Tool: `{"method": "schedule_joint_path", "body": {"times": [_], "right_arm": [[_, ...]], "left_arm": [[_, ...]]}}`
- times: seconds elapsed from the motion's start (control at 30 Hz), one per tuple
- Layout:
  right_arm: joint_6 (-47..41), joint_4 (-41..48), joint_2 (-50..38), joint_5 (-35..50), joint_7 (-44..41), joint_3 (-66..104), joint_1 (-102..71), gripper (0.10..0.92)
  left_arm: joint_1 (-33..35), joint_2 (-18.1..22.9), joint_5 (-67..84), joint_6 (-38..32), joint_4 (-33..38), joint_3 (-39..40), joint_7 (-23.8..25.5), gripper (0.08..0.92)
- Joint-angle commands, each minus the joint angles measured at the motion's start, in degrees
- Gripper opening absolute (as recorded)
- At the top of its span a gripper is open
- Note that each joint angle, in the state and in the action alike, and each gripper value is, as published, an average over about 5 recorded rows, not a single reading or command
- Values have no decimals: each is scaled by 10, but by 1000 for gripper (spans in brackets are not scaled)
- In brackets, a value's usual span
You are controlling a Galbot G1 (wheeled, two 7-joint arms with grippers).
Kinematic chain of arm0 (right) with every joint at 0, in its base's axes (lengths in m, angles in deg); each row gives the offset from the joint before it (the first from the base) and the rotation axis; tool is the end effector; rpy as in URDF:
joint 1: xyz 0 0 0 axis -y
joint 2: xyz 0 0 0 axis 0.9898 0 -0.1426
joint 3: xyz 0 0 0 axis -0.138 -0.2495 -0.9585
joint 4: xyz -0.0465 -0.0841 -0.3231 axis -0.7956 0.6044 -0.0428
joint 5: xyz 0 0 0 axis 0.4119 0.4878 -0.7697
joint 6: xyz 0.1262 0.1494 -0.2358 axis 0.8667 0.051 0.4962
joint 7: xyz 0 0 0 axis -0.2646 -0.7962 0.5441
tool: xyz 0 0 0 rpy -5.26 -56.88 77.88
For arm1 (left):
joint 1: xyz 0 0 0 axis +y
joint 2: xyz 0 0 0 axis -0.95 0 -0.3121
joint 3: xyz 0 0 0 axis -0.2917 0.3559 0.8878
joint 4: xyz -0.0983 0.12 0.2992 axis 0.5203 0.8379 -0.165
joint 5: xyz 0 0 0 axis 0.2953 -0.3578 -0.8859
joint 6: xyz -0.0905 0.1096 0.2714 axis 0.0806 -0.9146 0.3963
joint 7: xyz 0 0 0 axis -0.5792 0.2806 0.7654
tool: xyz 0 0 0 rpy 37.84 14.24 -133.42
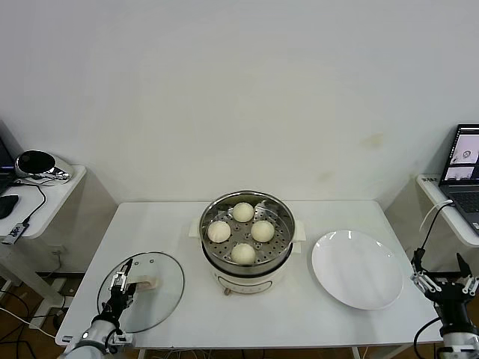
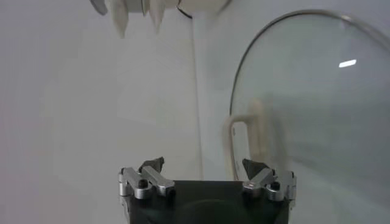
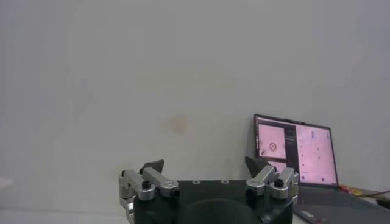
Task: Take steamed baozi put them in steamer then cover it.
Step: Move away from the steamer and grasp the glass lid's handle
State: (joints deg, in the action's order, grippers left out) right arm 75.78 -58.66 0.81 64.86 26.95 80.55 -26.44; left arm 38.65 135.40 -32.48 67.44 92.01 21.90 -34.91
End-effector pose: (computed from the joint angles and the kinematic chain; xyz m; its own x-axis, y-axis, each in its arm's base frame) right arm 0.1026 -0.1812 -0.2792 -0.9714 0.2082 -0.1140 0.2252 0.9601 -0.1659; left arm 0.1845 0.1534 -0.3789 -0.9778 0.0235 0.2083 0.2062 -0.0718 0.9759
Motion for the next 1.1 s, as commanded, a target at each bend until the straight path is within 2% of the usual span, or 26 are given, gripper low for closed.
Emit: {"method": "schedule_joint_path", "body": {"times": [0.03, 0.17, 0.27, 0.53, 0.93, 1.03, 1.1], "right_arm": [[2, 0, 7, -5, 0, 0, -6, 823], [3, 0, 11, -9, -1, -4, -6, 823], [3, 0, 11, -10, -2, -6, -7, 823], [3, -2, 12, -12, -3, -10, -8, 823], [3, -8, 13, -12, -3, -15, -7, 823], [3, -10, 12, -12, -3, -15, -8, 823], [4, -11, 12, -13, -3, -15, -9, 823]], "left_arm": [[-51, 1, 14, 0, -49, 15, 3, 823], [-56, 7, 18, -1, -63, 18, 1, 820], [-58, 11, 19, -1, -71, 18, -1, 782], [-56, 13, 31, -1, -92, 13, -22, 553], [-47, 20, 57, -11, -87, 6, -99, 210], [-38, 19, 51, -18, -68, -2, -115, 158], [-31, 15, 49, -20, -48, -9, -119, 152]]}}
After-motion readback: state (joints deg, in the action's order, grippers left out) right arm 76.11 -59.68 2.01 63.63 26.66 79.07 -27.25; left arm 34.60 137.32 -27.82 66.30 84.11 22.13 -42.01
